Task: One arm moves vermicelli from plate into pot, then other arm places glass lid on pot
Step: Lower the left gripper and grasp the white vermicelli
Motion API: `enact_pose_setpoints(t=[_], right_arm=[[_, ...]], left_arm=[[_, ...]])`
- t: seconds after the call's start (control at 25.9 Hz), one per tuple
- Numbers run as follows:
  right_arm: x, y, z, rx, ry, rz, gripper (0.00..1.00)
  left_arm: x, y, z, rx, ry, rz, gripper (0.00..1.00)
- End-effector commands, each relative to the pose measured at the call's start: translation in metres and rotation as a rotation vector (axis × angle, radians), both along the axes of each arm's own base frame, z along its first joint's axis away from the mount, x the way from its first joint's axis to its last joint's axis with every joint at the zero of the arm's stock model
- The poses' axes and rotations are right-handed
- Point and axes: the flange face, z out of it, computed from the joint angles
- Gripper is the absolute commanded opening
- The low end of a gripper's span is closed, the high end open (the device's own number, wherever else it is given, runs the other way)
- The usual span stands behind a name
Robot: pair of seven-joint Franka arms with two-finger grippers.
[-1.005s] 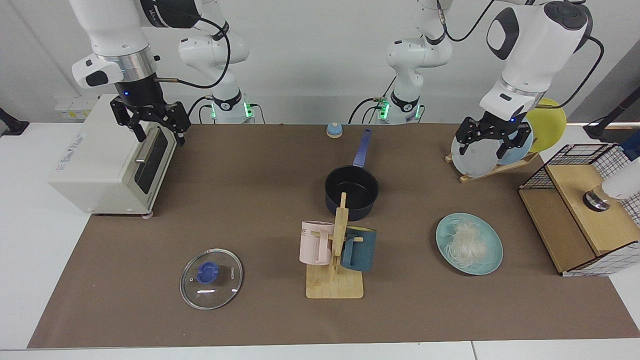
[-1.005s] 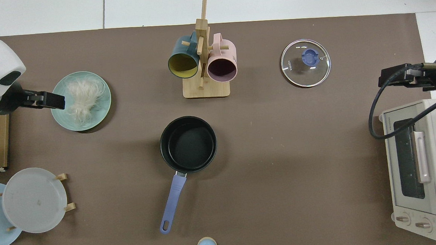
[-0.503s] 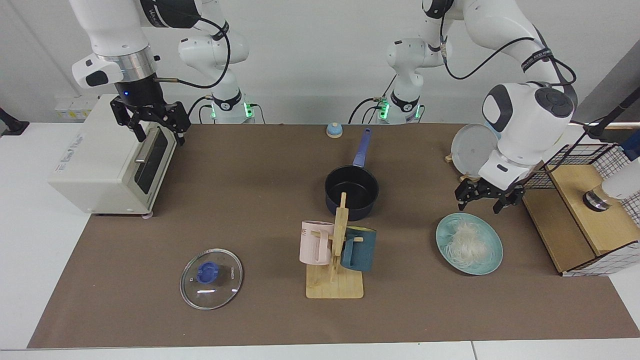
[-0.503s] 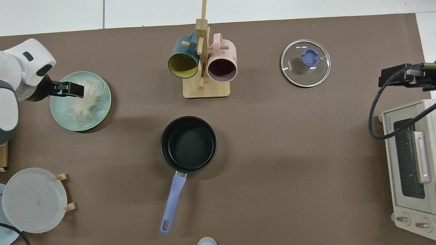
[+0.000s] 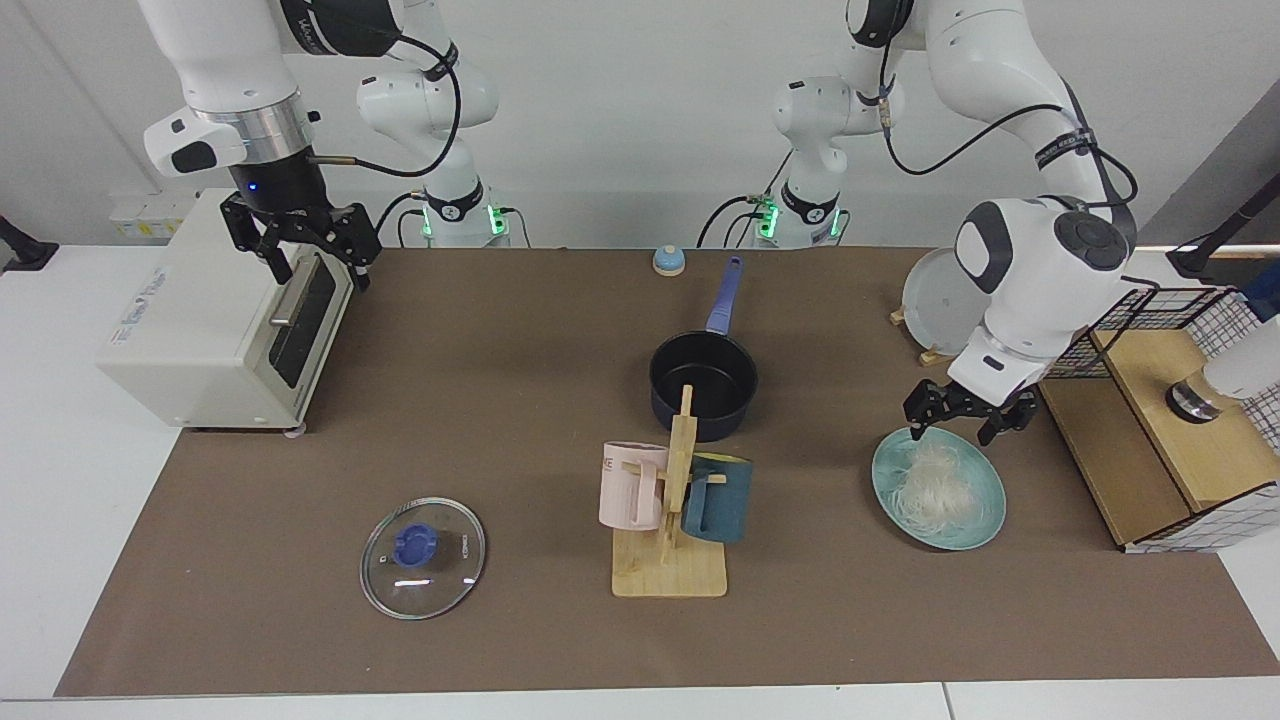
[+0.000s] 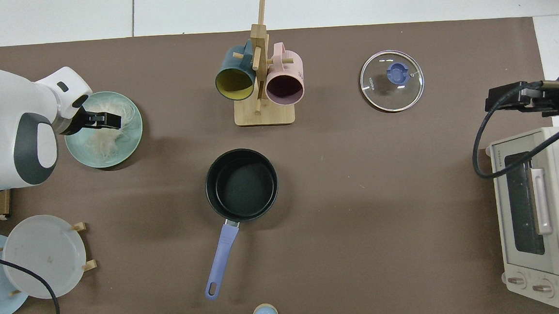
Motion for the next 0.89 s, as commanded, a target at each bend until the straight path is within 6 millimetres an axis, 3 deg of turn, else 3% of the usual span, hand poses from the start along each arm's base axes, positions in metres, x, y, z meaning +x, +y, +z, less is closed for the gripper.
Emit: enact_pose_setpoints(t=[0.0, 0.43, 0.73, 0.77, 0.81, 0.85], right_arm=[[-0.001, -0.003, 0.002, 0.010, -0.003, -0.013, 1.00], [-0.001, -0.002, 0.002, 0.010, -0.004, -0.011, 1.00], [-0.001, -0.002, 0.002, 0.010, -0.003, -0.011, 1.00], [-0.001, -0.003, 0.002, 0.011, -0.003, -0.013, 1.00], [-0.001, -0.002, 0.002, 0.010, -0.003, -0.011, 1.00], [-0.001, -0.002, 0.002, 0.011, -0.003, -0.011, 1.00]], left_arm=[[-0.002, 0.001, -0.022, 0.003, -0.022, 0.014, 1.00], [0.001, 0.002, -0.062, -0.002, -0.018, 0.057, 1.00], [0.004, 0.005, -0.081, 0.027, -0.025, 0.058, 0.97], [0.005, 0.006, -0.080, 0.032, -0.026, 0.054, 0.87], [0.005, 0.006, -0.080, 0.035, -0.028, 0.050, 0.67], [0.005, 0.007, -0.081, 0.038, -0.027, 0.049, 0.35]])
